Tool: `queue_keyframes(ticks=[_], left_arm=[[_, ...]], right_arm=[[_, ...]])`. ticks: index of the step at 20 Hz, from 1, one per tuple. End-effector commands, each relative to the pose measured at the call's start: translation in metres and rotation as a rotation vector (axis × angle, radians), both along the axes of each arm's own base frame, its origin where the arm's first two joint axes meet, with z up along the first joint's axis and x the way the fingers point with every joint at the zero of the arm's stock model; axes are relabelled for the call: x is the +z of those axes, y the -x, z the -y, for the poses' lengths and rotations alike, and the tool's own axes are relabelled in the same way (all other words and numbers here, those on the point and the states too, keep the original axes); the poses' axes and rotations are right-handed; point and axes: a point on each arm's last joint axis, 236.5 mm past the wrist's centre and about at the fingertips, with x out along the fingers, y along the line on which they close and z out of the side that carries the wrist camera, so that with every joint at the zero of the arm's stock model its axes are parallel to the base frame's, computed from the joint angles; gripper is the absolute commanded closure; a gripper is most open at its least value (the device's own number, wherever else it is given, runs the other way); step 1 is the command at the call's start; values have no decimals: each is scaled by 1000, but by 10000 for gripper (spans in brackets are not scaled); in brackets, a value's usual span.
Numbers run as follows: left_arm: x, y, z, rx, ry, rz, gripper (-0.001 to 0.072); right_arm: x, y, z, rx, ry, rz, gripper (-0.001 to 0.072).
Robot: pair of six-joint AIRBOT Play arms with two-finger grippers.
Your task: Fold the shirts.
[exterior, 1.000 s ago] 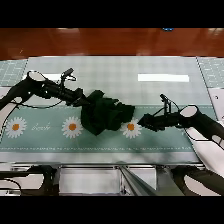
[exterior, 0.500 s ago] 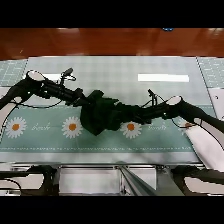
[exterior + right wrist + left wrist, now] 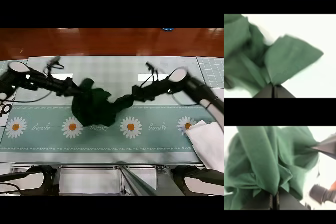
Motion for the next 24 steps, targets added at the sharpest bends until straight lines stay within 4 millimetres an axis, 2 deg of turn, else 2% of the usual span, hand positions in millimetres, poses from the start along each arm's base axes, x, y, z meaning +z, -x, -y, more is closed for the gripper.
queue_keyframes(ticks=[1, 2, 3, 4, 6, 7, 9, 10, 13, 15, 16, 17, 19, 21, 23, 24], left_arm=[[106, -39, -30, 151, 8, 256, 683], [147, -45, -35, 187, 8, 357, 683], [190, -46, -39, 205, 5, 467, 683], [228, -42, -41, 209, 1, 563, 683], [296, -24, -45, 230, -2, 723, 683], [320, -12, -46, 232, -7, 786, 683], [353, 15, -45, 233, -39, 887, 683], [362, 28, -47, 242, -59, 914, 683], [371, 70, -55, 248, -181, 966, 683], [370, 101, -51, 214, -223, 969, 683], [365, 115, -48, 189, -233, 956, 683], [356, 126, -46, 170, -242, 930, 683], [328, 139, -44, 208, -201, 806, 683], [281, 146, -45, 203, -206, 700, 683], [212, 152, -47, 193, -219, 549, 683], [171, 154, -46, 168, -223, 492, 683]], right_arm=[[136, -50, 91, -118, 266, 342, 691], [185, -56, 105, -155, 279, 445, 691], [236, -54, 115, -179, 283, 545, 691], [278, -47, 122, -189, 293, 629, 691], [347, -19, 130, -200, 313, 782, 691], [376, -2, 132, -213, 306, 856, 691], [413, 32, 145, -249, 329, 965, 691], [426, 49, 153, -271, 349, 1004, 691], [463, 100, 178, -355, 401, 1124, 691], [471, 127, 187, -378, 419, 1149, 691], [468, 137, 191, -380, 434, 1133, 691], [458, 143, 196, -380, 461, 1091, 691], [421, 142, 205, -368, 514, 953, 690], [376, 132, 204, -332, 538, 813, 690], [329, 116, 195, -305, 516, 682, 690], [307, 103, 183, -274, 485, 642, 691]])
